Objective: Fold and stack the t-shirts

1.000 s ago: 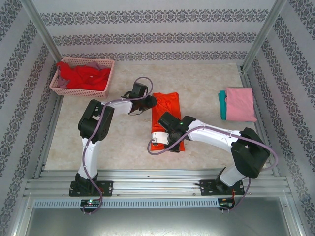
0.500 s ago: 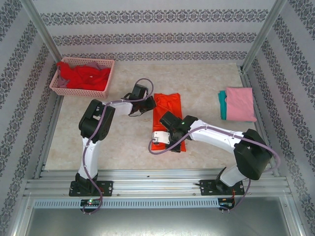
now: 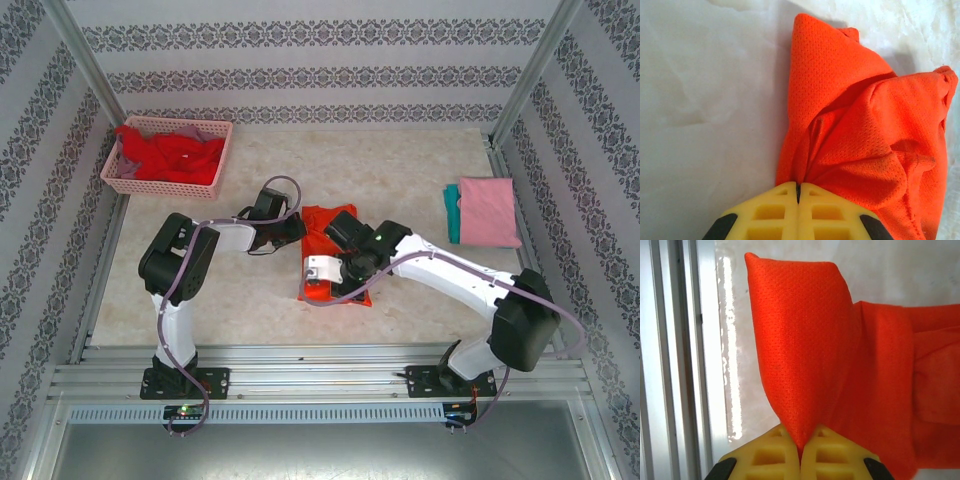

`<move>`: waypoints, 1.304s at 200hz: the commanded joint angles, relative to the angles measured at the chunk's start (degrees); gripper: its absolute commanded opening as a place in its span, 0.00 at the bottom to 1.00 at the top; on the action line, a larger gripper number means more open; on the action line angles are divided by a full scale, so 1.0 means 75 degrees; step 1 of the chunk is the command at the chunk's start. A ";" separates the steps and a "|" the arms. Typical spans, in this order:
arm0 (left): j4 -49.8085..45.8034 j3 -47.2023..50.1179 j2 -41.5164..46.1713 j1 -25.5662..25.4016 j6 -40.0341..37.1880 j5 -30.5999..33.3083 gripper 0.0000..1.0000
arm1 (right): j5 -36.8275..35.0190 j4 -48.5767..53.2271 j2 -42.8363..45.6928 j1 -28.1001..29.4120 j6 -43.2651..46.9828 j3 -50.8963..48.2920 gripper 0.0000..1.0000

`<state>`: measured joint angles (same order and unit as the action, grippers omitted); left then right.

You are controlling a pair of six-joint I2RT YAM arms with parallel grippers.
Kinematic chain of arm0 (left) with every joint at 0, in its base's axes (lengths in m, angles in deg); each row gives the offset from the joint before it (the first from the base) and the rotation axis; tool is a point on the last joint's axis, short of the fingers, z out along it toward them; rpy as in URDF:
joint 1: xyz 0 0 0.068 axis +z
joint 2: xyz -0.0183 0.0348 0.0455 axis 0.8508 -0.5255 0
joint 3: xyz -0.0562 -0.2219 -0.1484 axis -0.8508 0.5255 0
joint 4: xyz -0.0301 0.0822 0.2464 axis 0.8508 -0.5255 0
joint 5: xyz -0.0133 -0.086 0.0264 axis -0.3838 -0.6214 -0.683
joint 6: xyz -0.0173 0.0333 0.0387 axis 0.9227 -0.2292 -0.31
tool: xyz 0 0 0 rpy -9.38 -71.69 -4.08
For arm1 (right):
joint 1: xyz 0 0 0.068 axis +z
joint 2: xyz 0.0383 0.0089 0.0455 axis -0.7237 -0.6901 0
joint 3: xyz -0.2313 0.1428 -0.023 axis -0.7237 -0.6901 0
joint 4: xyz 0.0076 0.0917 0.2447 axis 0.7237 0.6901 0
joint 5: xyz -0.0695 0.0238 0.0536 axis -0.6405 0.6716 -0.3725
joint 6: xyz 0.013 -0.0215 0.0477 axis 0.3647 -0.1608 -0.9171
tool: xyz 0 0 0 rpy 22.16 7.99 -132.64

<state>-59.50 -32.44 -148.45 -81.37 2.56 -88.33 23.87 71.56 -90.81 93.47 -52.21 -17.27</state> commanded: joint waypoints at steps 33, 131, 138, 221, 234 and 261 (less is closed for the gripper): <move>0.0053 0.0329 -0.0581 0.0344 0.0453 -0.0338 0.00 | -0.0614 0.0388 -0.0894 -0.0760 0.0918 0.1333 0.00; -0.1440 -0.0420 -0.1161 0.0634 -0.0065 -0.0775 0.00 | -0.0871 -0.0076 -0.1958 -0.1833 0.1595 0.2675 0.00; -0.1477 -0.0479 -0.1215 0.0649 -0.0101 -0.0859 0.00 | -0.0896 -0.0151 -0.2025 -0.1872 0.1620 0.2748 0.00; -0.2032 -0.0841 -0.1411 0.0831 -0.0474 -0.0969 0.00 | -0.0738 -0.0335 -0.3484 -0.2302 0.1852 0.4340 0.00; -0.2061 -0.0849 -0.1427 0.0848 -0.0537 -0.0985 0.00 | -0.0721 -0.0339 -0.3788 -0.2381 0.1876 0.4656 0.00; -0.2077 -0.0872 -0.1471 0.0885 -0.0706 -0.1009 0.00 | -0.0758 -0.0255 -0.4459 -0.2479 0.1923 0.5388 0.00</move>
<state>-65.01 -40.81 -154.83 -76.25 0.50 -101.12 17.81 69.77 -120.71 75.73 -39.38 18.27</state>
